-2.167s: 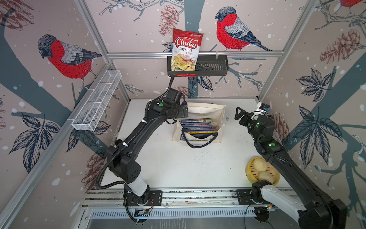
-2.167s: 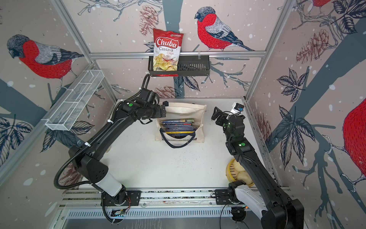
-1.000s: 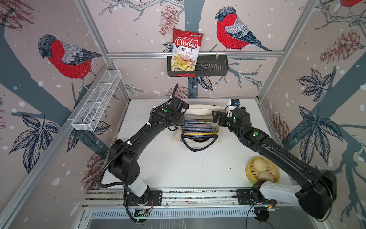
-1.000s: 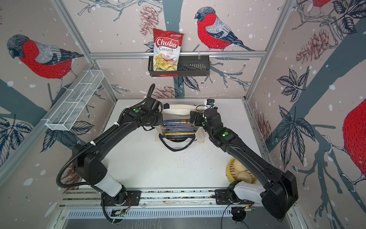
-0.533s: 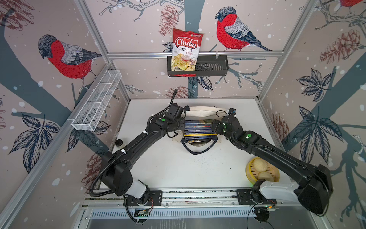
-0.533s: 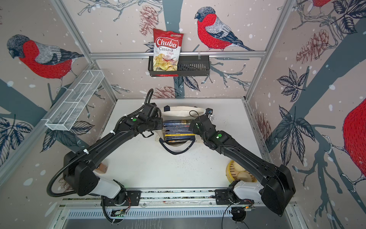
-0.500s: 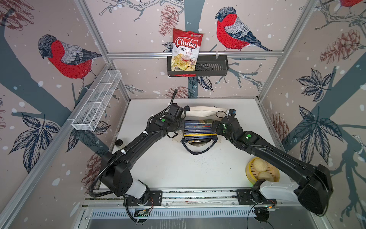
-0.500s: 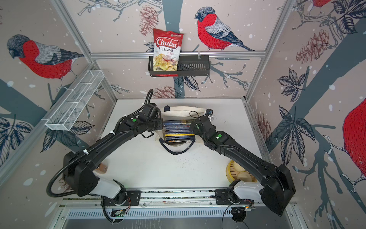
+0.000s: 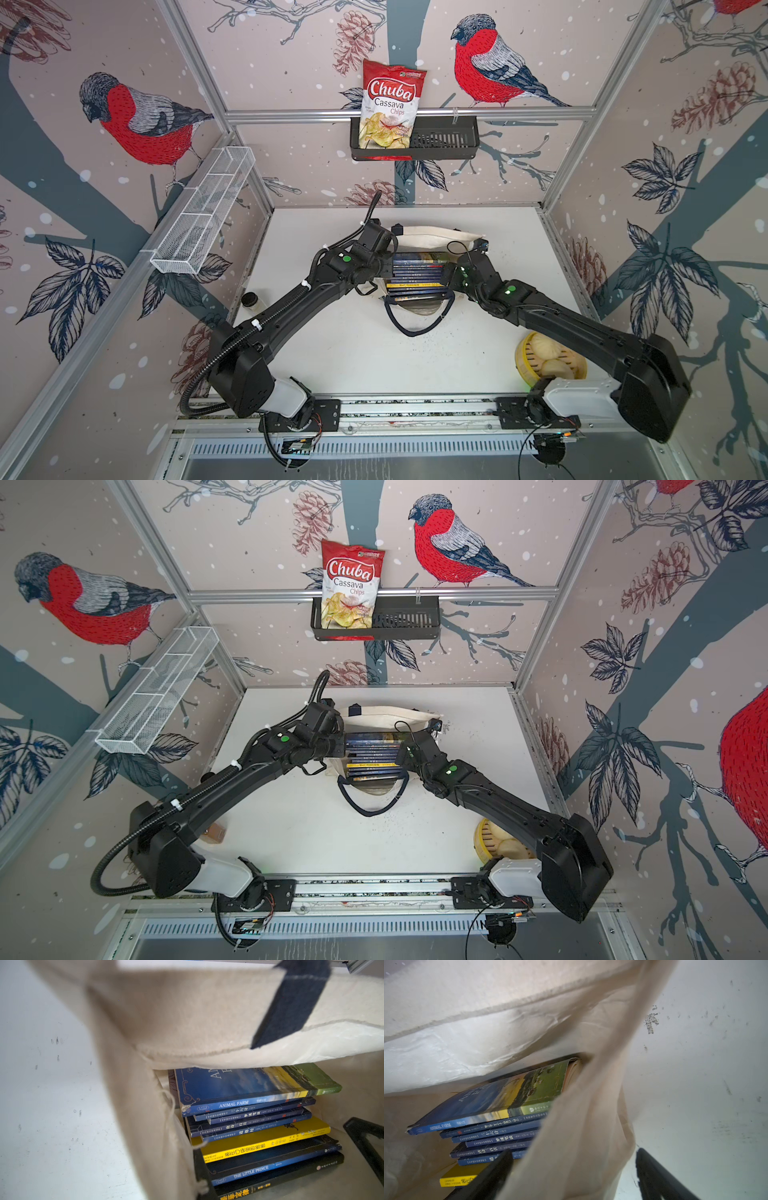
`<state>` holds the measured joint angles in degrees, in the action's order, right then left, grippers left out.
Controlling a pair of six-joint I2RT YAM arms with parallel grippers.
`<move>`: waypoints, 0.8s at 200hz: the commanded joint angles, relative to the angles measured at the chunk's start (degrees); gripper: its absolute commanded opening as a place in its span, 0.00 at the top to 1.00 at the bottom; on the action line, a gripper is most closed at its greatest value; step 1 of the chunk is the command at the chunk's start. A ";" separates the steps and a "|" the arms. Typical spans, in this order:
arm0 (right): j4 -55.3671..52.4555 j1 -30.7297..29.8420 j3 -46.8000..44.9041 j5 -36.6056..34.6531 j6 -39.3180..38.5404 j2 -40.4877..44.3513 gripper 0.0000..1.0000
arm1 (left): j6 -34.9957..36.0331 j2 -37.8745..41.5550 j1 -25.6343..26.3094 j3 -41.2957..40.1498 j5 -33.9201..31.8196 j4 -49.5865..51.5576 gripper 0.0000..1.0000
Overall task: Take out the books from the canvas bag
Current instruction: Adjust the canvas bag at the center of the board.
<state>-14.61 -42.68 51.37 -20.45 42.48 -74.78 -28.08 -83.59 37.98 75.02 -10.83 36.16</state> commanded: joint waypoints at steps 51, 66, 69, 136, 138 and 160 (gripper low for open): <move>9.33 -5.24 -11.45 -4.71 6.47 0.80 0.29 | 1.83 4.48 1.91 -2.13 -2.10 -5.22 1.00; 13.55 -6.83 -15.28 -4.97 8.56 -0.27 0.30 | 2.75 6.41 2.27 -4.38 -2.13 -8.20 1.00; 14.46 -6.89 -15.96 -4.65 8.92 -0.86 0.30 | 3.03 6.82 2.35 -4.83 -1.78 -9.01 1.00; 26.10 -6.39 -13.53 -3.43 13.67 -21.03 0.33 | 6.12 16.01 3.60 -20.95 -0.82 -27.29 1.00; 26.47 -6.31 -13.28 -3.56 13.68 -21.40 0.33 | 6.11 16.22 3.57 -21.49 -0.94 -28.01 1.00; 28.47 -4.44 -8.65 -4.93 12.55 -26.86 0.33 | 5.83 18.69 3.60 -26.52 -2.90 -33.30 1.00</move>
<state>20.34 -48.77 39.75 -28.27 53.32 -96.09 -22.15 -67.22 41.25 51.90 -13.21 16.80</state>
